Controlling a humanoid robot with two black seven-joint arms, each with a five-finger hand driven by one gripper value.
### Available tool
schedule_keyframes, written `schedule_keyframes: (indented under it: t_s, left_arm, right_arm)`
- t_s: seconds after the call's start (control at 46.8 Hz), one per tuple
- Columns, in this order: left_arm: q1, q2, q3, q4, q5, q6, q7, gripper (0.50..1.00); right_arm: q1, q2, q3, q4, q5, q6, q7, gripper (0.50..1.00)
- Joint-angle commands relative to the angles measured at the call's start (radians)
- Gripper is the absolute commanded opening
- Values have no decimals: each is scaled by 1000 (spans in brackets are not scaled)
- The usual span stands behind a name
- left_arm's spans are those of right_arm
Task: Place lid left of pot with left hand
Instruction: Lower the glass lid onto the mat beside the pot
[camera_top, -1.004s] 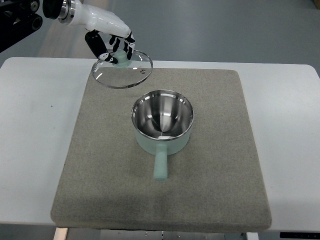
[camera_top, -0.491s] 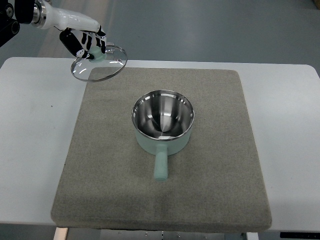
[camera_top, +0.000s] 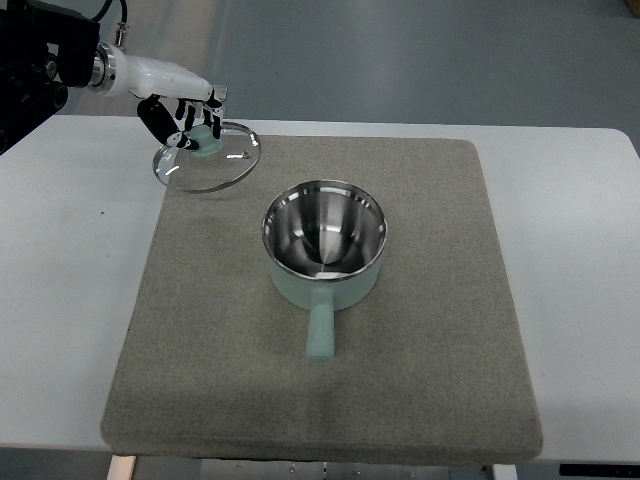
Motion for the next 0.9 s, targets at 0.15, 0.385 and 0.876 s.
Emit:
schedule_keyframes:
  t_s: [0.15,0.385,0.876]
  left_arm:
    - [6,-35,65,1,-1,38,0,500]
    - [15,-104,81,53,-9,62,4,500]
    - [60,-130,79,99,-15,84,4,500]
  right_arm:
    - [0,0,1,-1,0,0,0,921]
    - [0,0,-1,1,0,0,0,921]
    - [0,0,-1,1,0,0,0,921]
